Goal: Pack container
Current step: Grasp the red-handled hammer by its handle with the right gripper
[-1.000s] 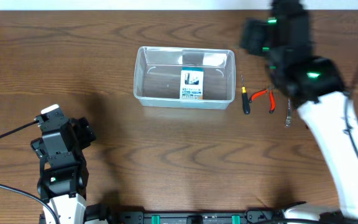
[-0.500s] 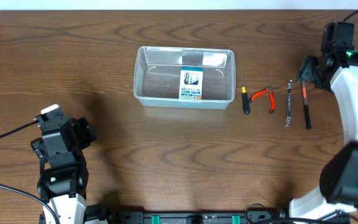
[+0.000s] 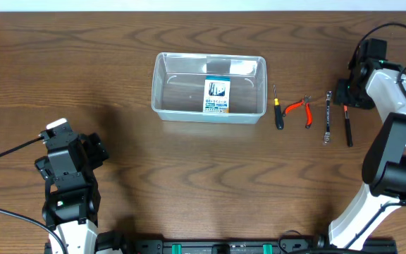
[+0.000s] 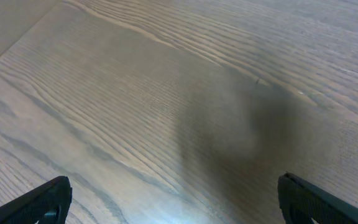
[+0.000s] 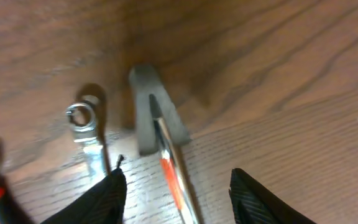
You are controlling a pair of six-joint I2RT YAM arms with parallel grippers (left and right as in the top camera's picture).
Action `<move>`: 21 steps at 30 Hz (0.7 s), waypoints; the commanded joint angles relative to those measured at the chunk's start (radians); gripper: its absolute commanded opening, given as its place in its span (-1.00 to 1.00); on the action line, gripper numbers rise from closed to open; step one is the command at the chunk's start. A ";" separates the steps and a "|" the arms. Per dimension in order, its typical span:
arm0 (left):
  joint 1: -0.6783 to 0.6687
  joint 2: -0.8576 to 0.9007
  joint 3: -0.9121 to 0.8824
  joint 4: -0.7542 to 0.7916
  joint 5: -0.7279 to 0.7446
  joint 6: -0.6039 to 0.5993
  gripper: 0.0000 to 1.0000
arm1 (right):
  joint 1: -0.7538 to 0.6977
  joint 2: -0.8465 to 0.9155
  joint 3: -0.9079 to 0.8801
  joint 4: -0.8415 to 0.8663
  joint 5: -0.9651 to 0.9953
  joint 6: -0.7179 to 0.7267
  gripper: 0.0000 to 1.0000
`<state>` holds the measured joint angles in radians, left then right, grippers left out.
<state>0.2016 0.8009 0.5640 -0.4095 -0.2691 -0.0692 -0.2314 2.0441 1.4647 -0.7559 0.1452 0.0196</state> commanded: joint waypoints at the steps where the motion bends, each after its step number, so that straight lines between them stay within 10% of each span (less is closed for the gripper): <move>1: -0.002 0.002 0.016 -0.002 -0.013 0.016 0.96 | -0.022 0.037 -0.003 0.009 -0.009 -0.028 0.06; 16: -0.002 0.002 0.016 -0.002 -0.013 0.016 0.96 | -0.024 0.084 -0.005 0.021 -0.075 -0.020 -0.95; 21: -0.002 0.002 0.016 -0.002 -0.013 0.016 0.96 | -0.024 0.076 -0.004 0.016 -0.072 -0.017 -0.98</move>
<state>0.2016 0.8009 0.5640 -0.4091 -0.2691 -0.0692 -0.2497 2.0979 1.4643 -0.7349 0.0784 -0.0051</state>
